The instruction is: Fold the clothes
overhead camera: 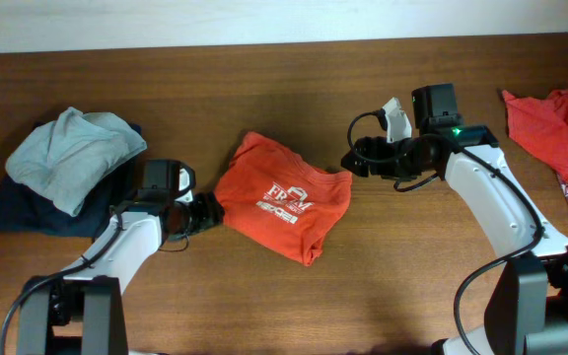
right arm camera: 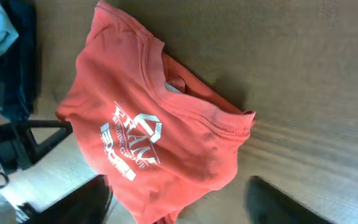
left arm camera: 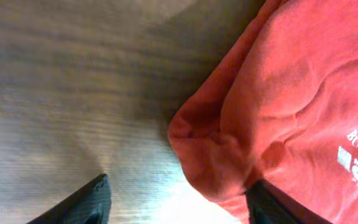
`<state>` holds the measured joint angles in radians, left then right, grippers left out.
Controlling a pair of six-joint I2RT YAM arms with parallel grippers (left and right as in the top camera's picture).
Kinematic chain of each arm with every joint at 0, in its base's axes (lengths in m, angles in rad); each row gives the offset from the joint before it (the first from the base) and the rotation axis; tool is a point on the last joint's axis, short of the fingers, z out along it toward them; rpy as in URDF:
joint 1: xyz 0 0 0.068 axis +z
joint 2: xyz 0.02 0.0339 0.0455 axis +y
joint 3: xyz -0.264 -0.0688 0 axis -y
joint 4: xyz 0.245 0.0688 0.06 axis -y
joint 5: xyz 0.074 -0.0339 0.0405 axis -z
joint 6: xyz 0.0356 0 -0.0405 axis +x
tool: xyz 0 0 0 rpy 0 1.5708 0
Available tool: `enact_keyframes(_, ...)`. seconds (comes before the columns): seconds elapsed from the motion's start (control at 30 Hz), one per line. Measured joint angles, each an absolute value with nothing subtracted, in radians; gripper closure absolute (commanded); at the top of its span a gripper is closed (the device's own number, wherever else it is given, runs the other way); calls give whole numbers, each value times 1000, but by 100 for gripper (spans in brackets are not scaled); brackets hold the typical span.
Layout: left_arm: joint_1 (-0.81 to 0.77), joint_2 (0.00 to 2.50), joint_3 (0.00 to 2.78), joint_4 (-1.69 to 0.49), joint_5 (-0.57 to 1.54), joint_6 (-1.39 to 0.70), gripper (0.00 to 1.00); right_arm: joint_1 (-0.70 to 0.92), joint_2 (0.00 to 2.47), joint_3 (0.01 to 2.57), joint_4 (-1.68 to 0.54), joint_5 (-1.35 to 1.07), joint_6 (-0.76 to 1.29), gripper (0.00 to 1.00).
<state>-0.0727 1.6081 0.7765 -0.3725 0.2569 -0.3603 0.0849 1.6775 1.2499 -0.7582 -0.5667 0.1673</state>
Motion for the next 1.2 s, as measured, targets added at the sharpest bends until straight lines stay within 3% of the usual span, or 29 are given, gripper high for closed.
enact_keyframes(0.1,-68,1608,776,-377,276,-327,82,88,1678,1250,-786,-567,171,82)
enact_keyframes(0.13,-68,1608,776,-382,293,-316,94,91,1678,1250,-804,-567,174,87)
enact_keyframes(0.2,-69,1608,776,-393,341,-299,99,109,1678,1250,-833,-567,171,88)
enact_keyframes(0.5,-66,1468,774,-419,413,-256,98,374,1745,1250,-737,-555,279,85)
enact_keyframes(0.6,-66,1343,774,-434,417,-250,97,477,1835,1250,-675,-514,347,78)
enact_keyframes(0.7,-66,1254,774,-456,412,-249,92,527,1921,1250,-675,-494,383,83)
enact_keyframes(0.77,-66,1189,774,-477,396,-246,84,542,1981,1250,-696,-488,409,93)
enact_keyframes(0.9,-66,1087,774,-535,355,-230,64,518,2023,1259,-737,-527,470,92)
enact_keyframes(1.0,-66,1057,774,-567,339,-218,55,493,2028,1259,-764,-550,490,92)
enact_keyframes(1.1,-66,1061,774,-591,320,-206,48,459,2030,1259,-817,-556,497,92)
enact_keyframes(1.2,-66,1079,774,-596,306,-200,45,405,2030,1259,-877,-551,495,83)
